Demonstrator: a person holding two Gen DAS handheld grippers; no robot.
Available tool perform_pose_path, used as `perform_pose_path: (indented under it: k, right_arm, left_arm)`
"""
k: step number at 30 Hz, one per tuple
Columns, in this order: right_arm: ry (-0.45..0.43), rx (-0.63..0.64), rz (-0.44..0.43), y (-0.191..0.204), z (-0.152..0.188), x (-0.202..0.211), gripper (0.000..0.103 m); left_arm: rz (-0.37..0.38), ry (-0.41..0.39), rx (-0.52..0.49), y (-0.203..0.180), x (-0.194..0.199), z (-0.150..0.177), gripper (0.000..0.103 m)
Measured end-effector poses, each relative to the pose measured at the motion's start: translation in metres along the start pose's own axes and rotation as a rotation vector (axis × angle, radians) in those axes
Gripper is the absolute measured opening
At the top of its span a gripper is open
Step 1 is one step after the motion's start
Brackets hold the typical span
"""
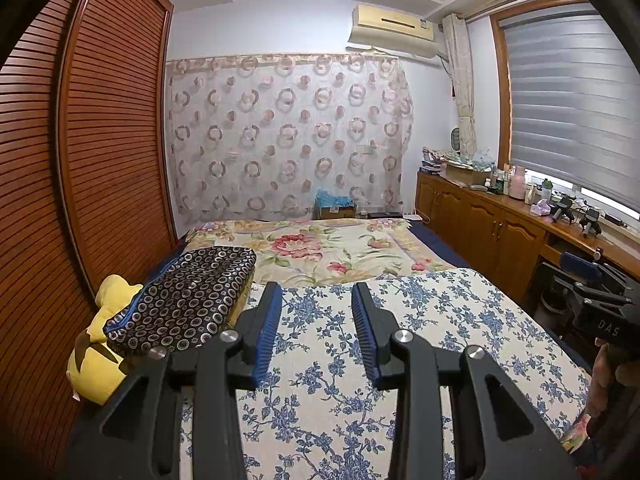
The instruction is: Fold small clothes
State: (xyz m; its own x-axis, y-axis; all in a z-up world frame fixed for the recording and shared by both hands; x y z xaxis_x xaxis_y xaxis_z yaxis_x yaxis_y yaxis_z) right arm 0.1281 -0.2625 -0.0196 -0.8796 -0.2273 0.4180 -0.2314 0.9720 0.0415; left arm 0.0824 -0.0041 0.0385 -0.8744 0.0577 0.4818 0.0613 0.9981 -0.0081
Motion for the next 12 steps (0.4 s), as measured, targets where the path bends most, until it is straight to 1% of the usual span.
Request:
perform_pose_path:
  k: [12]
  right_arm:
    - [0.0, 0.0, 0.0, -0.0006, -0.0008, 0.0005, 0.077]
  left_arm:
    - [0.001, -0.001, 0.001, 0.0015, -0.0002, -0.0002, 0.035]
Point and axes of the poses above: each gripper's, at about its wrist camera, not at the fingertips, and x roughly against the way its jaws point, y to its left, z to its underside, the point moved 5 cm from there along -x, roughly the way its jaws point, and after that the axes turned 8 degrees about y, right-handed, at the moved point
